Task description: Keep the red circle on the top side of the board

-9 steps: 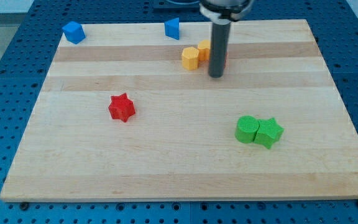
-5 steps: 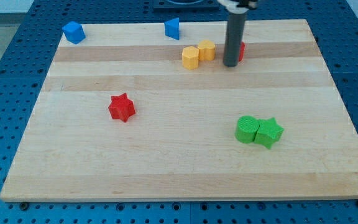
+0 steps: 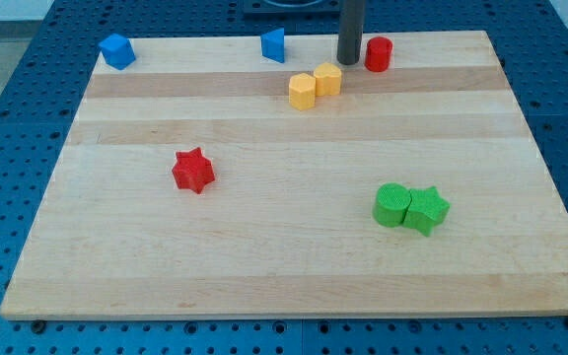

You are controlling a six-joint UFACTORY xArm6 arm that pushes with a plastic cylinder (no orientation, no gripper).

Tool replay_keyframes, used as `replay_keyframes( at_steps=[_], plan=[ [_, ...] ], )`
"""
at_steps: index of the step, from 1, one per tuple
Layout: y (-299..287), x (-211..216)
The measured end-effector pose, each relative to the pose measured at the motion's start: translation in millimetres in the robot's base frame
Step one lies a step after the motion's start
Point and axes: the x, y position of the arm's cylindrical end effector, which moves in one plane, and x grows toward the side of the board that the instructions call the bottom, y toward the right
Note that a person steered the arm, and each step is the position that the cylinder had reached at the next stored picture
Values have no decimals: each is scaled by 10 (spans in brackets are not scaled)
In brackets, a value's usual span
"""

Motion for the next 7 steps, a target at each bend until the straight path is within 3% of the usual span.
replay_keyframes(
  at_steps=[2, 3, 4, 5, 6, 7],
  plan=[
    [618, 0],
    [484, -21],
    [294, 230],
    [783, 454],
    [1176, 421],
    [1097, 250]
  ],
)
